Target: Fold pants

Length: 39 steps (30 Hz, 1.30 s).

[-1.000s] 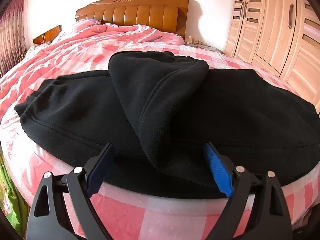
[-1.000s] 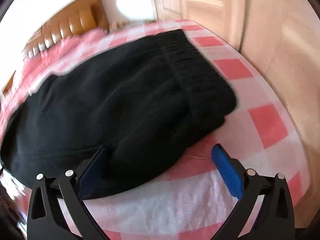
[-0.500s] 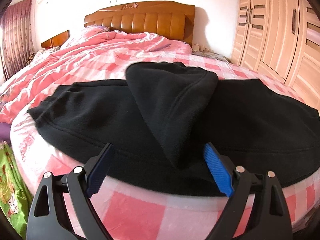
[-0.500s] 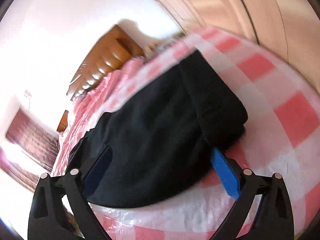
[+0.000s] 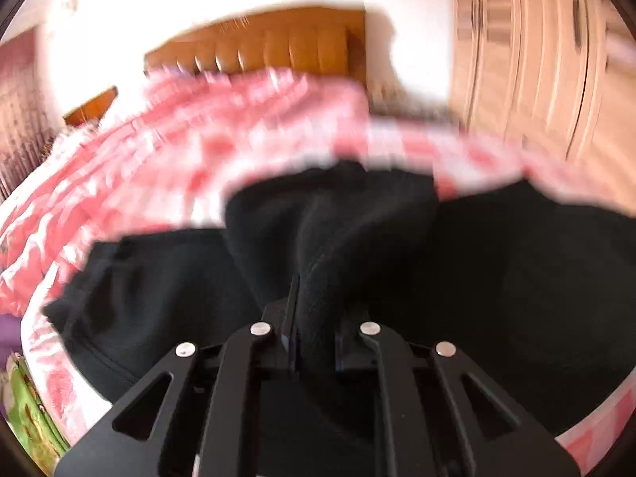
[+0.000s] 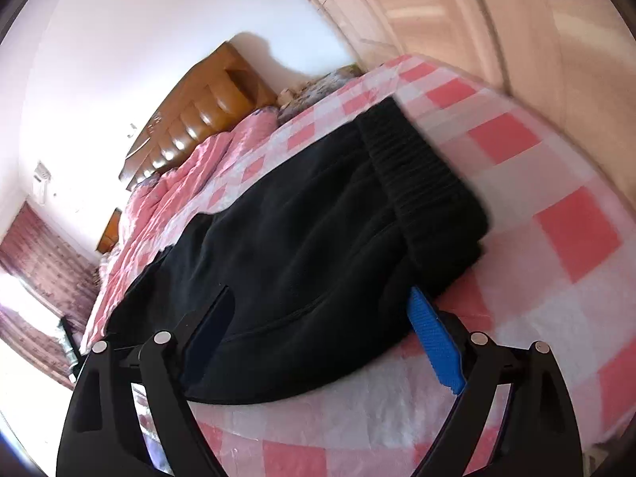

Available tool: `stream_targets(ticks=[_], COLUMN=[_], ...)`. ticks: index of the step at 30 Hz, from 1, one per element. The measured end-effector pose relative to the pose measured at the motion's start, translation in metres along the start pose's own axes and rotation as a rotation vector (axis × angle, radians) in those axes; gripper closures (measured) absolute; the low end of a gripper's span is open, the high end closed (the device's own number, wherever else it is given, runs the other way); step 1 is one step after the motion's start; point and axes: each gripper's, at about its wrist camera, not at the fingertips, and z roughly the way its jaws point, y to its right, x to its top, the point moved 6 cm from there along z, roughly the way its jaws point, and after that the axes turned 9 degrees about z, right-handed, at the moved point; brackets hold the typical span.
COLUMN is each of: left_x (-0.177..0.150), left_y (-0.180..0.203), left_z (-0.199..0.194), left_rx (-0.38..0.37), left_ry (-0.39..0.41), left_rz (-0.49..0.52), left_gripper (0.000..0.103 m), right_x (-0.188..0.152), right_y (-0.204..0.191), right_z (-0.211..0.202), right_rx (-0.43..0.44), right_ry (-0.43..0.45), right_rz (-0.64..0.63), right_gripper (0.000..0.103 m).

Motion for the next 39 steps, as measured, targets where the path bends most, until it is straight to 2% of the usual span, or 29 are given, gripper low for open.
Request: stream_targets(ticks=[1,3,5,6,7,9,11,12,13,14,15,17,18,20,22,23,24,25,27,28,30,31,32,33,34,36,37,39], left_x=[-0.001,-0.012,-0.04,-0.06,-0.066,-0.067,-0.065,-0.065,-0.063,-0.058,-0.052,-0.036,-0.027,-0.006,0.011,0.018,0.025,0.029,0.04,0.042,0.038,0.04,0.04,0.046,0.048,0.05,0.046,0.03], left_y=[-0.011,-0.029,-0.038,-0.037,-0.037,-0.045,-0.048,-0.047,-0.045,-0.04,-0.037,-0.018,-0.007,0.022,0.053,0.063,0.076,0.085,0.092,0.091,0.087,0.078,0.073,0.052,0.033,-0.021,-0.061,-0.127], left_z=[-0.022,-0.037,-0.01,0.012,0.016,0.007,-0.002,-0.007,-0.017,-0.031,-0.042,-0.068,-0.074,-0.066,-0.034,-0.016,0.008,0.024,0.057,0.066,0.086,0.083,0.079,0.064,0.051,0.029,0.017,0.005], left_rx=[0.026,0.008,-0.034,-0.042,-0.026,0.025,0.024,0.051,0.117,0.192,0.228,0.264,0.256,0.236,0.235,0.224,0.169,0.123,0.079,0.068,0.013,0.014,-0.021,-0.096,-0.132,-0.162,-0.179,-0.191], left_ry=[0.057,0.085,-0.046,-0.118,-0.1,-0.078,-0.064,-0.068,-0.069,-0.052,-0.026,0.04,0.056,0.036,-0.007,-0.032,-0.068,-0.091,-0.144,-0.157,-0.212,-0.177,-0.162,-0.117,-0.075,0.0,0.041,0.079], left_rz=[-0.048,-0.125,-0.121,-0.1,-0.087,-0.105,-0.153,-0.156,-0.133,-0.094,-0.059,0.062,0.117,0.268,0.42,0.461,0.49,0.497,0.492,0.485,0.465,0.437,0.379,0.234,0.122,-0.1,-0.245,-0.464], left_gripper=[0.092,0.091,0.088,0.083,0.083,0.07,0.068,0.055,0.046,0.028,0.016,0.001,0.001,0.001,0.001,0.002,0.006,0.011,0.036,0.039,0.07,0.077,0.083,0.084,0.085,0.085,0.085,0.085], right_x=[0.003,0.006,0.006,0.006,0.004,-0.001,-0.004,-0.007,-0.01,-0.012,-0.013,-0.015,-0.016,-0.024,-0.037,-0.042,-0.048,-0.055,-0.064,-0.068,-0.07,-0.069,-0.069,-0.067,-0.065,-0.062,-0.062,-0.061], right_y=[0.0,-0.002,-0.009,-0.011,-0.017,-0.033,-0.052,-0.063,-0.071,-0.079,-0.086,-0.102,-0.108,-0.128,-0.149,-0.155,-0.161,-0.167,-0.171,-0.17,-0.164,-0.158,-0.154,-0.15,-0.15,-0.151,-0.152,-0.155], right_z=[-0.01,-0.013,-0.004,0.001,0.01,0.022,0.034,0.042,0.047,0.052,0.058,0.073,0.079,0.095,0.112,0.115,0.12,0.123,0.125,0.126,0.128,0.131,0.133,0.133,0.133,0.135,0.137,0.142], right_rx=[-0.012,-0.01,0.019,0.026,0.028,0.055,0.075,0.082,0.09,0.099,0.106,0.137,0.152,0.189,0.205,0.212,0.219,0.22,0.216,0.208,0.195,0.185,0.185,0.188,0.191,0.19,0.197,0.208], right_ry=[0.039,0.057,0.045,0.035,0.012,-0.022,-0.053,-0.082,-0.096,-0.111,-0.126,-0.159,-0.171,-0.207,-0.236,-0.252,-0.27,-0.287,-0.302,-0.31,-0.318,-0.327,-0.331,-0.331,-0.326,-0.323,-0.327,-0.336], right_rz=[-0.011,-0.024,-0.026,-0.027,-0.03,-0.04,-0.076,-0.109,-0.129,-0.145,-0.159,-0.168,-0.168,-0.191,-0.23,-0.24,-0.249,-0.26,-0.281,-0.29,-0.286,-0.27,-0.259,-0.254,-0.253,-0.253,-0.247,-0.239], right_gripper=[0.016,0.016,0.016,0.016,0.016,0.016,0.015,0.015,0.014,0.014,0.013,0.013,0.013,0.013,0.013,0.013,0.013,0.013,0.013,0.013,0.013,0.013,0.013,0.013,0.013,0.013,0.013,0.013])
